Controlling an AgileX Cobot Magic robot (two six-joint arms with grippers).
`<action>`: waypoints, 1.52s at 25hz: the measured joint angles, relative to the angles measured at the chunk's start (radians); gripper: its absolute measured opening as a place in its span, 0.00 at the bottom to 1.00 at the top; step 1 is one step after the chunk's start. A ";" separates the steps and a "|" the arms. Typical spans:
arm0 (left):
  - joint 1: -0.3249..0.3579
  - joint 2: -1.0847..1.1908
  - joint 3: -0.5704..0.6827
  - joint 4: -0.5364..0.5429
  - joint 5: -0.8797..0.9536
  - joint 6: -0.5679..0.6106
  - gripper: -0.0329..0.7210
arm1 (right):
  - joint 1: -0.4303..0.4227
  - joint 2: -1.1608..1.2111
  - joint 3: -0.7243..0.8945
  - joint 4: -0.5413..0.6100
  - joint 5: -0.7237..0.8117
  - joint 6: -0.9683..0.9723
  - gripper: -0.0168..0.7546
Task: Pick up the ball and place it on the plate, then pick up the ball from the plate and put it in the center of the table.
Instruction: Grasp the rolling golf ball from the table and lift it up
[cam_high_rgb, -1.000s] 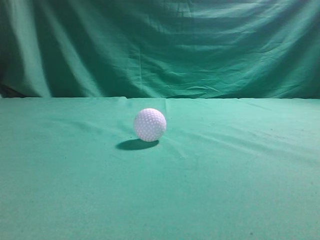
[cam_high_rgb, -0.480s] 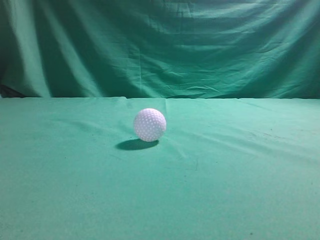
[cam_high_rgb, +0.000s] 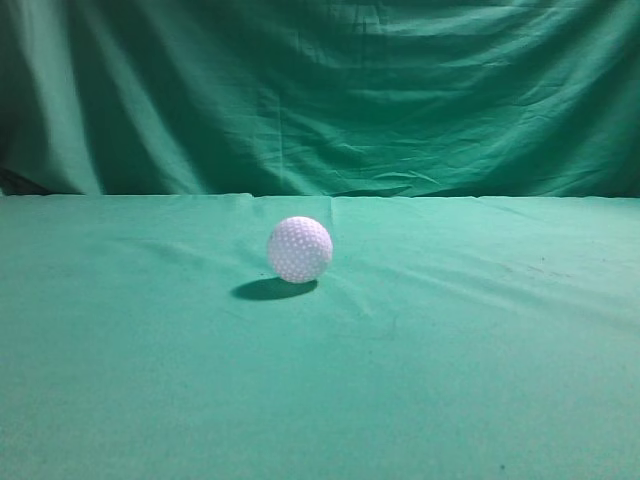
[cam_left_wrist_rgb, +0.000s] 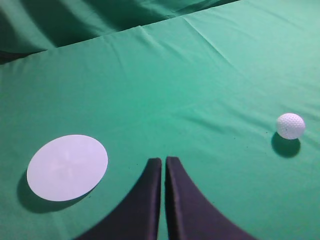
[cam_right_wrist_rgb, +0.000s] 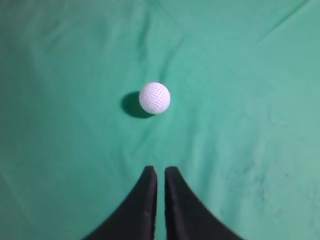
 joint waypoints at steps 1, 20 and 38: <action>0.000 0.000 0.000 0.000 -0.004 0.000 0.04 | 0.025 0.047 -0.018 0.000 -0.018 -0.003 0.09; 0.000 0.000 0.000 0.000 -0.017 0.000 0.04 | 0.173 0.687 -0.356 0.004 -0.075 0.097 0.87; 0.000 0.000 0.000 -0.004 -0.019 0.000 0.04 | 0.101 0.892 -0.491 -0.106 0.036 0.243 0.68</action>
